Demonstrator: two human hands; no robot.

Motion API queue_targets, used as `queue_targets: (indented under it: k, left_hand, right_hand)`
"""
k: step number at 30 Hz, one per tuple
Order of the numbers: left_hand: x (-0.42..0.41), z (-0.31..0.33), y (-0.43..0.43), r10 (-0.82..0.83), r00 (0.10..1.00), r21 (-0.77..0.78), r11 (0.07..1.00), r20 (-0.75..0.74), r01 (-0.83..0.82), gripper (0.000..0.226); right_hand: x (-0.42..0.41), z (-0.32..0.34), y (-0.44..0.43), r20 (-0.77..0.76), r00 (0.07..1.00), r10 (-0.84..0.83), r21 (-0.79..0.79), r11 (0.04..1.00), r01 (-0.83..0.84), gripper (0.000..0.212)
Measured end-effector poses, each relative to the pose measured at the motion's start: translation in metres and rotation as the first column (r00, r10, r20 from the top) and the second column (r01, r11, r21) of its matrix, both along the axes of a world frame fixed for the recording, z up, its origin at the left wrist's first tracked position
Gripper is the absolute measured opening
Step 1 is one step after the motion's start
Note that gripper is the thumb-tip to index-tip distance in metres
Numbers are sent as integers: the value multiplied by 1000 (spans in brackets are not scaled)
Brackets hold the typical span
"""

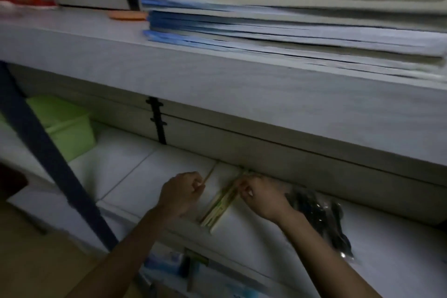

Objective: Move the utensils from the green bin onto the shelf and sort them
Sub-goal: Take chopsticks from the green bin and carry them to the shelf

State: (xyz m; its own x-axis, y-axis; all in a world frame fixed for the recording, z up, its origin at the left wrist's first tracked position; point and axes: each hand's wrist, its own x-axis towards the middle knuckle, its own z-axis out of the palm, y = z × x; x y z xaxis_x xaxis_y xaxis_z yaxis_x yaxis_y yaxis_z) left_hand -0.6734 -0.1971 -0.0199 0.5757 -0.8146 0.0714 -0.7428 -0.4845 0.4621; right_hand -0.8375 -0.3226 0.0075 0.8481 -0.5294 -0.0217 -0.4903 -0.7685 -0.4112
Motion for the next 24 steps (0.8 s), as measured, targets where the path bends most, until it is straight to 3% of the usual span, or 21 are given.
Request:
queue_targets:
  k: [6, 11, 19, 24]
  left_hand:
    - [31, 20, 95, 183, 979, -34, 983, 93, -180, 16]
    - [52, 33, 185, 398, 905, -35, 917, 153, -397, 20]
    - [92, 38, 293, 618, 767, -33, 782, 175, -622, 16]
    - [135, 40, 335, 645, 731, -22, 753, 224, -658, 18]
  right_hand:
    - [78, 22, 77, 37, 942, 334, -119, 937, -328, 30]
    - [131, 36, 140, 106, 823, 558, -74, 830, -553, 31]
    - [212, 33, 237, 108, 690, 716, -19, 695, -718, 30]
    - [271, 25, 277, 115, 682, 722, 9, 686, -728, 28]
